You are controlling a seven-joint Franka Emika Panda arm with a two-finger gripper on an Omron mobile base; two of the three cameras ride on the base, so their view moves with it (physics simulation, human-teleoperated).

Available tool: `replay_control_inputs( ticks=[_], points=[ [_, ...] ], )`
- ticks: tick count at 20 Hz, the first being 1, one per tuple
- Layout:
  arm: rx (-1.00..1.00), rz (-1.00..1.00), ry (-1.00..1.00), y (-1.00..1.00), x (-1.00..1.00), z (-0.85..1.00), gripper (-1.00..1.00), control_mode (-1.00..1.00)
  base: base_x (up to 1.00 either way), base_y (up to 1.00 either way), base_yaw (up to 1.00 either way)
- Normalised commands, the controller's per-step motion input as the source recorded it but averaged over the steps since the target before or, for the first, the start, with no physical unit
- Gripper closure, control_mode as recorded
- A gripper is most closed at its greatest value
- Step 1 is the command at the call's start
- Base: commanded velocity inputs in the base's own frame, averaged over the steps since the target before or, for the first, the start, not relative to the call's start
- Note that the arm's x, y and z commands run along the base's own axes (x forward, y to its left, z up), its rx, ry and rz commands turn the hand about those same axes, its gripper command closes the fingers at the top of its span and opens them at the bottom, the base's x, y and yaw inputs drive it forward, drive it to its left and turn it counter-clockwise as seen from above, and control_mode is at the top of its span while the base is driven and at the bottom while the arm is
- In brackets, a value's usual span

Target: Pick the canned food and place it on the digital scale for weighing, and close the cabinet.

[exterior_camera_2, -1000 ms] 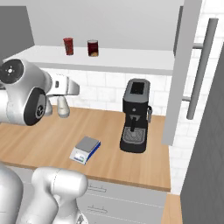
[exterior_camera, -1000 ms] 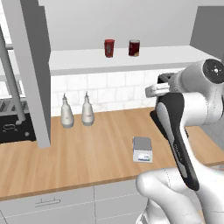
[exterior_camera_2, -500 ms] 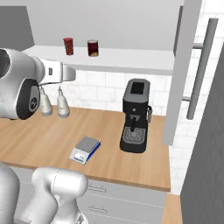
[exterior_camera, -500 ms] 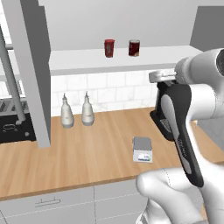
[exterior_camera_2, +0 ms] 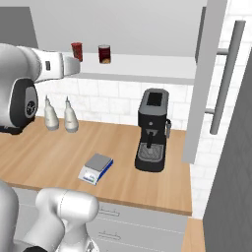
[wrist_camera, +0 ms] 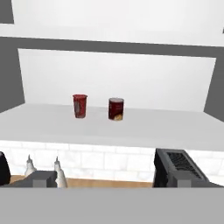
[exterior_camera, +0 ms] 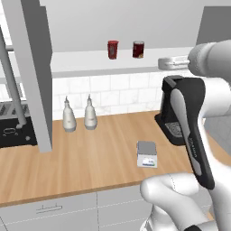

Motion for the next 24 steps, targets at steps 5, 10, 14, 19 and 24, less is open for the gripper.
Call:
replay_control_inputs(
  ticks=[5,10,14,19,24],
  points=[
    [0.00,0.00,-0.07,0.00,0.28,0.00,-1.00,-1.00,0.00,0.00,0.00],
    [0.00,0.00,-0.02,0.00,0.37,0.00,-1.00,-1.00,0.00,0.00,0.00],
    [0.00,0.00,-0.02,0.00,0.28,0.00,-1.00,-1.00,0.00,0.00,0.00],
    [0.00,0.00,0.00,0.00,0.33,0.00,-1.00,-1.00,0.00,0.00,0.00],
    [0.00,0.00,0.01,0.00,0.27,0.04,-1.00,-1.00,0.00,0.00,0.00]
  ],
)
